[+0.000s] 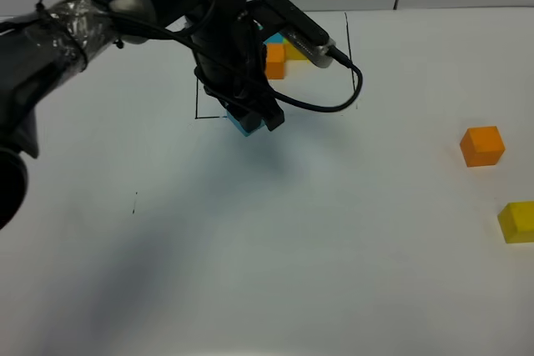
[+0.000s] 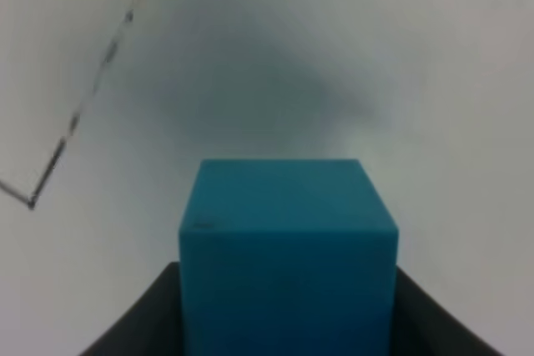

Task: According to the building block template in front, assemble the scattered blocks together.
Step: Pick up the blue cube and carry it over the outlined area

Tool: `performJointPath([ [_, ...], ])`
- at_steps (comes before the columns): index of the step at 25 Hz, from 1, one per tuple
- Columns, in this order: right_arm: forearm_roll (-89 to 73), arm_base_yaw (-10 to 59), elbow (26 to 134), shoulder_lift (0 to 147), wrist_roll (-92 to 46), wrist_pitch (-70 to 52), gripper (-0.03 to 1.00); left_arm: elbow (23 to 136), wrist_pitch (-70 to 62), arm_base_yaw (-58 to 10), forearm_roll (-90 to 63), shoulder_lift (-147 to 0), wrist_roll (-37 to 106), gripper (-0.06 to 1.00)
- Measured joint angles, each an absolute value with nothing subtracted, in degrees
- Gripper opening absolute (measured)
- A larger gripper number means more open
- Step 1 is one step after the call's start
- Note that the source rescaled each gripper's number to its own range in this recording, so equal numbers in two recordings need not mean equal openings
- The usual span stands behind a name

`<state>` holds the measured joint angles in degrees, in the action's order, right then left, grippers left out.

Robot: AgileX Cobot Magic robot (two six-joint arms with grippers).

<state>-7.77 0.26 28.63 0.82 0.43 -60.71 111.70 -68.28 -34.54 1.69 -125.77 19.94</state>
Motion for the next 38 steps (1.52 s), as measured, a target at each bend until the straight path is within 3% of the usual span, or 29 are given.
performJointPath([
  [9,-7.8,0.3,28.6,0.8,0.4,-60.7,0.75,124.0,-68.3,-36.9,3.3,-134.8,28.4,0.0],
  [25,-7.8,0.3,28.6,0.8,0.4,-60.7,0.75,124.6,-68.3,-37.6,3.4,-139.0,44.4,0.0],
  [38,-7.8,0.3,28.6,0.8,0.4,-60.7,0.75,124.6,-68.3,-37.6,3.4,-141.9,47.9,0.0],
])
